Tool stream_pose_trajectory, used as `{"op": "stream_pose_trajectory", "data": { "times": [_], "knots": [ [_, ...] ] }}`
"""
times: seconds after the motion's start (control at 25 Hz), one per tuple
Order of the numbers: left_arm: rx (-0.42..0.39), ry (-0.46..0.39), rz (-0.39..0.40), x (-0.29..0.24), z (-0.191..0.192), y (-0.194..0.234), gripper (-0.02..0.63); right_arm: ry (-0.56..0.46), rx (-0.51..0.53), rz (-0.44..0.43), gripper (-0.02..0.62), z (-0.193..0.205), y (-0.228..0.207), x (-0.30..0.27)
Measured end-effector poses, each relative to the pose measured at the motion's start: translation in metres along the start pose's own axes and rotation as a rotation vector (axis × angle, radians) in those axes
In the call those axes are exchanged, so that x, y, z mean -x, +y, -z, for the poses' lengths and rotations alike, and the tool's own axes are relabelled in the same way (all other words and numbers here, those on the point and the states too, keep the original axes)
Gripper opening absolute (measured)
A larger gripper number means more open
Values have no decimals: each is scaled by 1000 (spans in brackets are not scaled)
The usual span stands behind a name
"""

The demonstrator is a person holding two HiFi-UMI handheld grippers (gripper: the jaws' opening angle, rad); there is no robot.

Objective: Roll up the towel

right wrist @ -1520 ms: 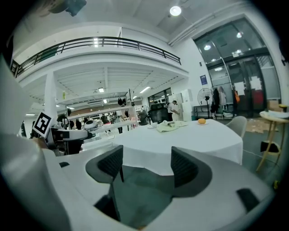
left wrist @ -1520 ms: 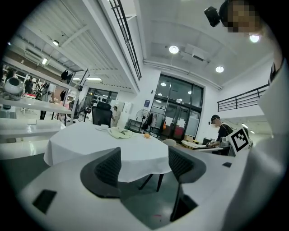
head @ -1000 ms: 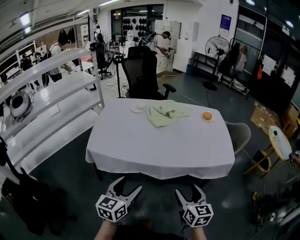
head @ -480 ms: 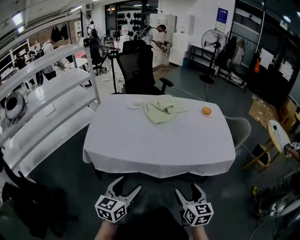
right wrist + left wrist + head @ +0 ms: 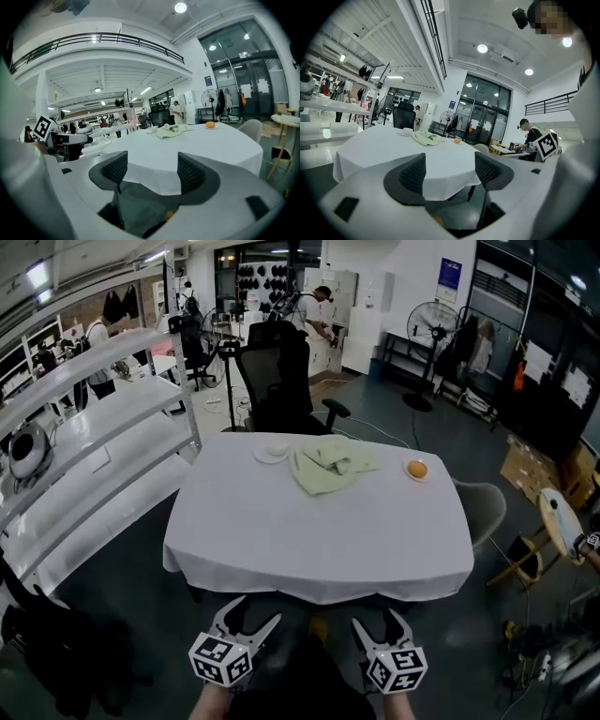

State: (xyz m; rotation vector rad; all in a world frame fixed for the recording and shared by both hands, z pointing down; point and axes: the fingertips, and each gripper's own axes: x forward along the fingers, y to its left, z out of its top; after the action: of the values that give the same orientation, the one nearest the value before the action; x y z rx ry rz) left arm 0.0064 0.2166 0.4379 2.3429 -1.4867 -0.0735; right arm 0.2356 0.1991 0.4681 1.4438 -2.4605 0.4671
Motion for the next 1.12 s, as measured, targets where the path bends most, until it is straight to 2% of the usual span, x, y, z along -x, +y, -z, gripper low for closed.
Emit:
{"op": "stream_pose_trajectory", "data": {
  "times": [0.2,0.8,1.12],
  "knots": [
    [20,-23,-3,-32,-18,15,344,-1,5,-11,331,-20,-15,-32],
    [10,-43,-26,-152,-71,43,344,21,34,-56,331,-87,-81,-131],
    [5,-34,-28,-204,-77,63,344,45,24,-63,331,-92,-110,-176]
  ]
}}
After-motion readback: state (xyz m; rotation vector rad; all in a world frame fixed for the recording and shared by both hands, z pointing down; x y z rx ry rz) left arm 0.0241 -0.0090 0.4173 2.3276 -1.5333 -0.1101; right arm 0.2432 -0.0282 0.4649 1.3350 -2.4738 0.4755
